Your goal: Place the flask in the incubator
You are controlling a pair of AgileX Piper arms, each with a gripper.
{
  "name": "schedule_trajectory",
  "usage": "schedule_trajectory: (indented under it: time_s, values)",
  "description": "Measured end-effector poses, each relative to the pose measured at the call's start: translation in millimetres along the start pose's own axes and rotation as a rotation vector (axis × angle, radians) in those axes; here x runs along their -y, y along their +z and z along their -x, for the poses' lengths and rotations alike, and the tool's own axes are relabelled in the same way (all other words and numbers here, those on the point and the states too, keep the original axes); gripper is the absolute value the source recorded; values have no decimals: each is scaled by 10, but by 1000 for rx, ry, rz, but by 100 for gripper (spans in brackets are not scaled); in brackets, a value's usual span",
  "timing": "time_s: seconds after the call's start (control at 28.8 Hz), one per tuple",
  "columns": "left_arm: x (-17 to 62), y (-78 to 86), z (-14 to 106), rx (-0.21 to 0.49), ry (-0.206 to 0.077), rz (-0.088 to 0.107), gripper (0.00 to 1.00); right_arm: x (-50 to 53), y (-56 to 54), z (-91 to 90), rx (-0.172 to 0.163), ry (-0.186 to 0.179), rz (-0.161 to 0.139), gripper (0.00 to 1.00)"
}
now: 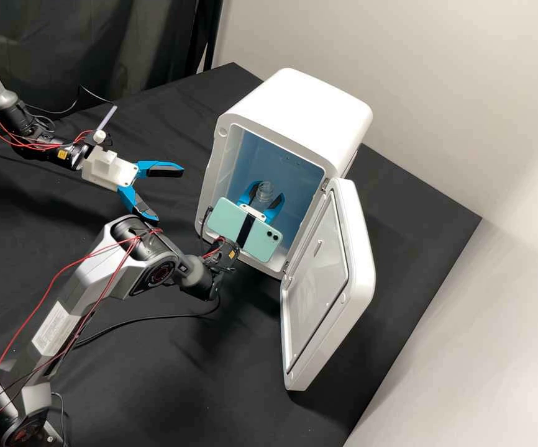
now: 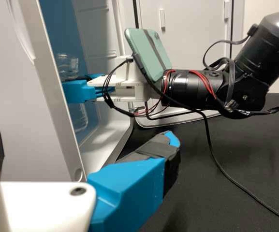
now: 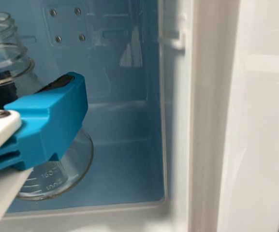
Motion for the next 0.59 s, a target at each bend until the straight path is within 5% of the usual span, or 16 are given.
schedule_trajectory:
  time_s: [0.24,0.59]
  values:
    - [0,0,0,0,0,0,100,85,98,-82,35,-29,1,0]
    - [-5,1,1,0,2,0,100,180,70,-159,51,-66,4,0]
